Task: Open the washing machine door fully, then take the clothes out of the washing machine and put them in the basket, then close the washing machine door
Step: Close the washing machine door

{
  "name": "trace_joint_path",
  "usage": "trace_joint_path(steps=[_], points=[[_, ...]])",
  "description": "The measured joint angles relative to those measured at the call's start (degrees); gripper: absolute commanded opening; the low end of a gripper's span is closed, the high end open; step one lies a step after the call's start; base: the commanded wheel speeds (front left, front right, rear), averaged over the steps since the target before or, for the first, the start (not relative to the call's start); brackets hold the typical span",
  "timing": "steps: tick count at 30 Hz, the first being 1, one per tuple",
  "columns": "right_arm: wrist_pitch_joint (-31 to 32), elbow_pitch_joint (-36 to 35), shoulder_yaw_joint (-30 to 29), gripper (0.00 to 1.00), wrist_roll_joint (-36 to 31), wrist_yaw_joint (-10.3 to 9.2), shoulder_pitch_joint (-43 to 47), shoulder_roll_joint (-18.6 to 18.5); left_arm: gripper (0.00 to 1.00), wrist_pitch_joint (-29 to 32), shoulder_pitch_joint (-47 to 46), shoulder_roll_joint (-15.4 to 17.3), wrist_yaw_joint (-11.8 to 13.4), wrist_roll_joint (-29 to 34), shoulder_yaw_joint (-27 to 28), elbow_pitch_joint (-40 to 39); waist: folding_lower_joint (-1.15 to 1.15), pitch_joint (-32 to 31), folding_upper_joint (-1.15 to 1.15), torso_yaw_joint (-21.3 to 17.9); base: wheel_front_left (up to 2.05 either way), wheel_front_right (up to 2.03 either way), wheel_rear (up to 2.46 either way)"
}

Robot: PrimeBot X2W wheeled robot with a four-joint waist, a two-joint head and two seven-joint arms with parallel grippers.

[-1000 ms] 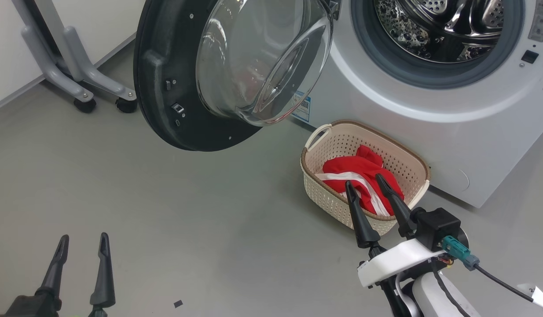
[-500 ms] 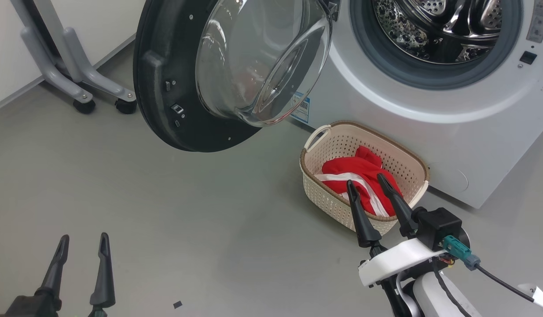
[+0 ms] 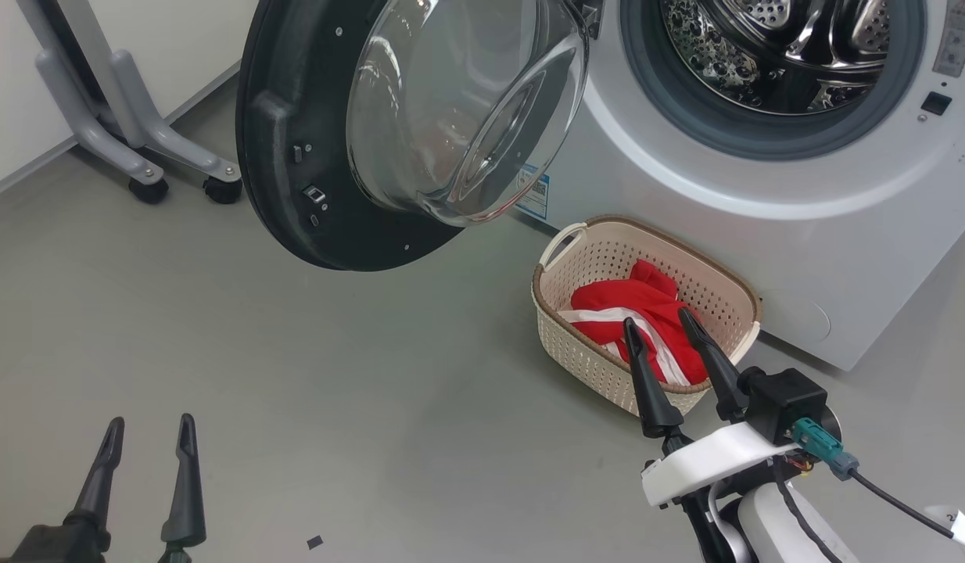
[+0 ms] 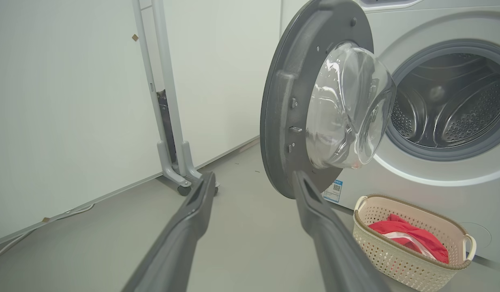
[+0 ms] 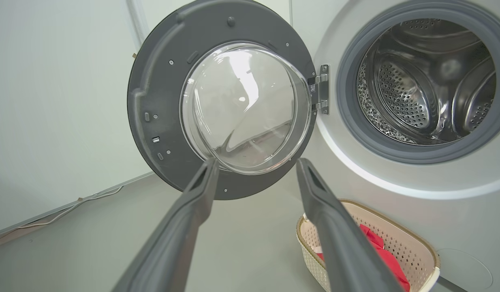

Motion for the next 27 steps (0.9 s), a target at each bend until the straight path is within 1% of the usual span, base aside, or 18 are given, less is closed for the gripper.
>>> trace_joint_path(steps=[2, 3, 4, 5, 8, 9, 14, 18, 22, 24, 27], points=[[0.0, 0.0, 0.0, 1.0, 0.0, 0.0, 0.1, 0.0, 1.0, 0.0, 0.0, 0.0, 0.0, 0.0, 0.0, 0.0, 0.0, 0.0, 0.0, 0.0, 0.0, 0.0, 0.0], [0.0, 0.0, -0.1, 1.0, 0.0, 0.0, 0.2, 0.0, 0.69, 0.0, 0.0, 0.0, -0.2, 0.0, 0.0, 0.0, 0.0, 0.0, 0.0, 0.0, 0.0, 0.0, 0.0], [0.0, 0.0, -0.1, 1.0, 0.0, -0.01, 0.2, 0.0, 0.29, 0.0, 0.0, 0.0, -0.4, 0.0, 0.0, 0.0, 0.0, 0.1, 0.0, 0.0, 0.0, 0.0, 0.0], [0.0, -0.1, -0.1, 1.0, 0.0, -0.02, 0.2, 0.0, 0.0, 0.0, 0.0, 0.0, -0.5, 0.0, 0.0, -0.1, 0.0, 0.1, 0.0, -0.1, 0.0, 0.0, 0.0], [0.0, -0.1, -0.2, 1.0, 0.0, -0.1, 0.3, 0.0, 0.0, 0.0, -0.1, 0.2, -0.5, 0.6, -0.1, -0.7, 0.0, 0.3, 0.0, -0.1, 0.0, 0.0, 0.0], [0.0, -0.3, -0.2, 1.0, 0.0, -0.48, 0.5, 0.0, 0.0, 0.0, -0.1, 0.4, -0.5, 0.6, -0.1, -1.1, 0.0, 0.3, 0.0, -0.1, 0.0, 0.0, 0.0], [0.0, -1.1, -0.7, 1.0, -0.3, -1.04, 1.3, 0.0, 0.0, 0.0, -1.0, 2.8, -1.0, 1.5, 0.7, -3.1, 0.0, 1.3, 0.0, -0.2, 0.0, 0.0, 0.0], [0.0, -1.7, -1.2, 1.0, -0.8, -1.62, 1.5, -0.2, 0.0, 0.0, -3.9, 5.5, -1.5, 1.6, 1.3, -4.5, 0.0, 2.3, 0.0, -0.4, 0.0, 0.0, 0.0], [0.0, -2.5, -1.7, 1.0, -1.3, -2.6, 2.3, -0.8, 0.0, 0.0, -7.9, 8.3, -1.8, 1.0, 2.9, -5.6, 0.0, 3.4, 0.0, -0.6, 0.0, 0.0, 0.0], [0.0, -2.5, -1.5, 1.0, -1.8, -2.6, 2.7, -0.9, 0.0, 0.1, -10.2, 9.8, -1.9, 0.1, 4.6, -6.3, 0.0, 4.1, 0.0, -0.7, 0.0, 0.0, 0.0], [0.0, -2.8, -0.4, 1.0, -2.3, -2.6, 2.7, -0.9, 0.0, 0.6, -14.0, 12.1, -2.0, -3.1, 8.1, -7.2, 0.0, 5.2, 0.0, -1.4, 0.0, 0.0, 0.0]])
